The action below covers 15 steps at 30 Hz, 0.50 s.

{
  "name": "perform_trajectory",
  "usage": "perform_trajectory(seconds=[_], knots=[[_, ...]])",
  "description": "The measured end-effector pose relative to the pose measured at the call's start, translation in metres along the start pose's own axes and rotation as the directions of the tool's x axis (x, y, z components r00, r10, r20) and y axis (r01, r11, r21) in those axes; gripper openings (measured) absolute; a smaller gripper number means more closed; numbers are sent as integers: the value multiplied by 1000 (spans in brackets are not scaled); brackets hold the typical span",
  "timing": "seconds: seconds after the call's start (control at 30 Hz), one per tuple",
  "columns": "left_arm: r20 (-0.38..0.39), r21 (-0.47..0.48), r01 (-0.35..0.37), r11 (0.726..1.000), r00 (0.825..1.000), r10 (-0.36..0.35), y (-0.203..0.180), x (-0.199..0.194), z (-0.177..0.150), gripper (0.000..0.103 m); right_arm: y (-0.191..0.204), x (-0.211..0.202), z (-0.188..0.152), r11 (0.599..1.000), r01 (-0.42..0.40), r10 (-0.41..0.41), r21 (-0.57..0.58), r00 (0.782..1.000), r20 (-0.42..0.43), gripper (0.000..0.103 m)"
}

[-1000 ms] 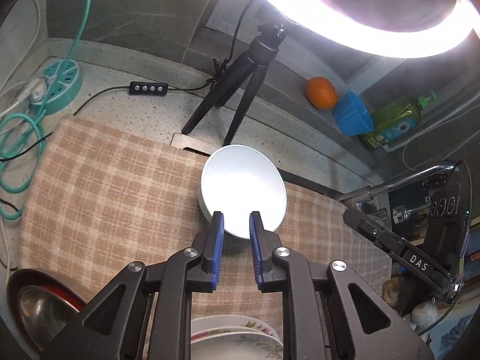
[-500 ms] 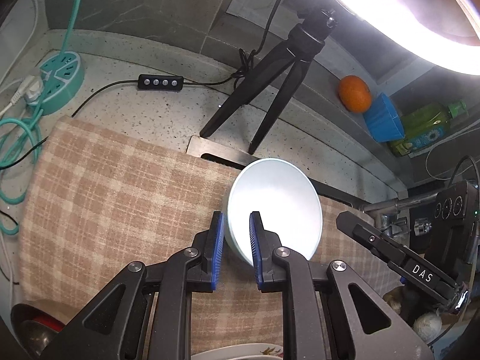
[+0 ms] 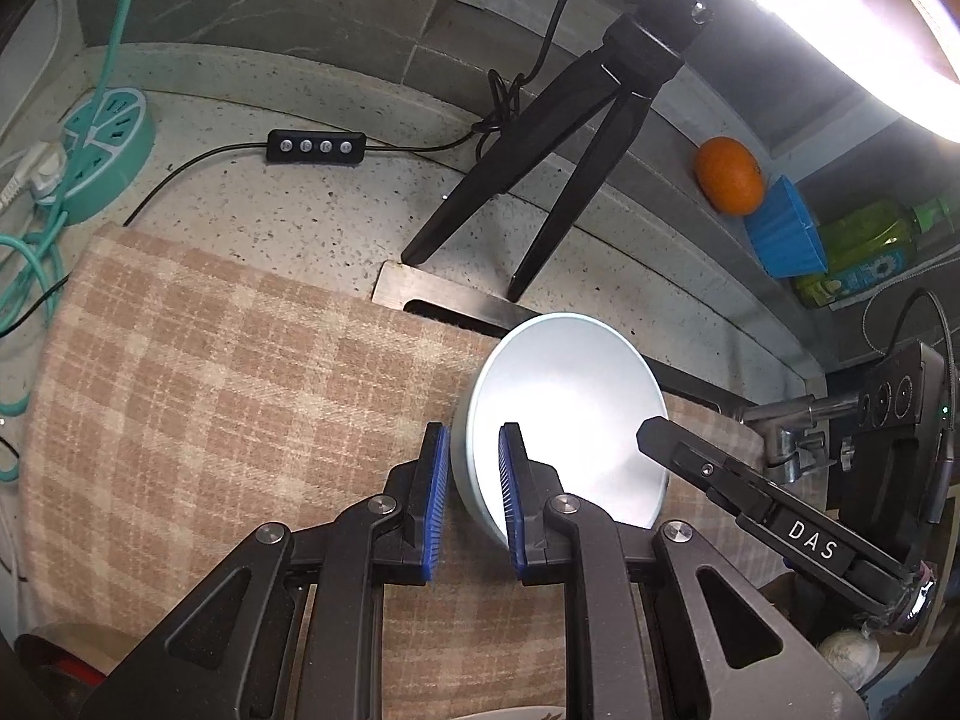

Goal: Organize plates and bowls
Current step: 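Close the right gripper on the white bowl's rim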

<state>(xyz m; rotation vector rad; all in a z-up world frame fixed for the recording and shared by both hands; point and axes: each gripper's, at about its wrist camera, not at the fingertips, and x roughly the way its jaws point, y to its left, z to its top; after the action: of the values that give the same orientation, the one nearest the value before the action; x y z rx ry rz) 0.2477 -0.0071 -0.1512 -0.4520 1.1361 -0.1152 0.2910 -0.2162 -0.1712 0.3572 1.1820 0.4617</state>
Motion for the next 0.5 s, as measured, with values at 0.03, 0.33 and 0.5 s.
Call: perform_trajectory(seconds=[0.03,0.33,0.5], knots=[[0,2,1,1000,1000,-1,-1,1,0,15,-1,1,0,1000,2,-2,1,1000,-2,16],[13,20,-9,1000,1000,9,-5,0,2,12,-4,2,1,1000,25,-25,6,1000,-9,8],[18,19,-6,1000,1000,5,-5,-3,0,12,-3,0,0,999,35,-35,3,999,-6,8]])
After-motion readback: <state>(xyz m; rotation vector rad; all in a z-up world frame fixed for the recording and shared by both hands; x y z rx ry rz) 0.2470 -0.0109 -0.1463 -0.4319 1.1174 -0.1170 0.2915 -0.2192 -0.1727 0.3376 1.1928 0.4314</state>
